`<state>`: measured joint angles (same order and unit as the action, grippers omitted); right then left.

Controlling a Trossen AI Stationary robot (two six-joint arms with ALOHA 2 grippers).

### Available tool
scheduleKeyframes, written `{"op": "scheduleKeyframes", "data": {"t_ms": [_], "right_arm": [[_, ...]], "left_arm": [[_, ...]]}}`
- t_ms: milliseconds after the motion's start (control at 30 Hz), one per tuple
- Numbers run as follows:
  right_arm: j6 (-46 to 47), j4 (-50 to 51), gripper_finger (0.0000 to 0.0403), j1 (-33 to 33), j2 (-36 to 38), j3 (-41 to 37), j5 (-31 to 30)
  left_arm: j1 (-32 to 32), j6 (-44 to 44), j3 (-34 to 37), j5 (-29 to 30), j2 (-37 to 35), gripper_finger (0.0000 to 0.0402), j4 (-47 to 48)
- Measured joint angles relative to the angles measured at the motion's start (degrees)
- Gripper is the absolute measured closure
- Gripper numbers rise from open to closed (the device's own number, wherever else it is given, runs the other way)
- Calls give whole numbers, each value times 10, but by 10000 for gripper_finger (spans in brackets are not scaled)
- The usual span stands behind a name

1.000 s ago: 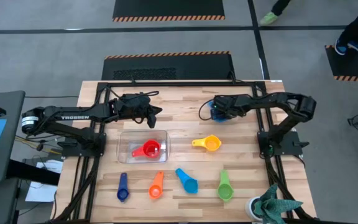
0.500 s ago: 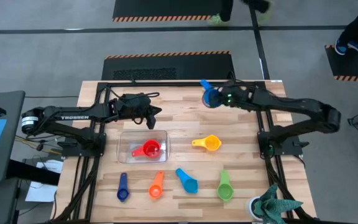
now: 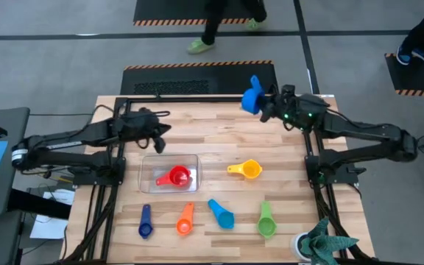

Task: Nest measuring cups in basket
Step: Stack the blue measuring cup on top the red measuring cup in the transparent bin

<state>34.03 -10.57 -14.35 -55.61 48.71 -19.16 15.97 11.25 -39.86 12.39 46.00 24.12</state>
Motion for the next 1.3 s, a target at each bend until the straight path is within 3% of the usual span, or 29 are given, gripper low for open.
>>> {"op": "scheduleKeyframes", "data": {"t_ms": [167,300,600,900,1133,1300], "right_arm": [[-27,-57,394,36,-31,19,-3],[-75,-43,394,57,-81,103,-2],[-194,244,394,69,-235,414,13],[-269,413,394,68,-409,683,49],[-285,482,394,79,-529,800,94],[-291,517,394,97,-595,831,108]], "left_arm": [[0,4,0,31,-83,402,56],[0,16,0,40,-126,401,91],[0,20,0,50,-146,401,143],[2,19,0,72,-146,401,170],[2,28,1,172,-150,402,207],[2,61,1,295,-163,401,216]]}}
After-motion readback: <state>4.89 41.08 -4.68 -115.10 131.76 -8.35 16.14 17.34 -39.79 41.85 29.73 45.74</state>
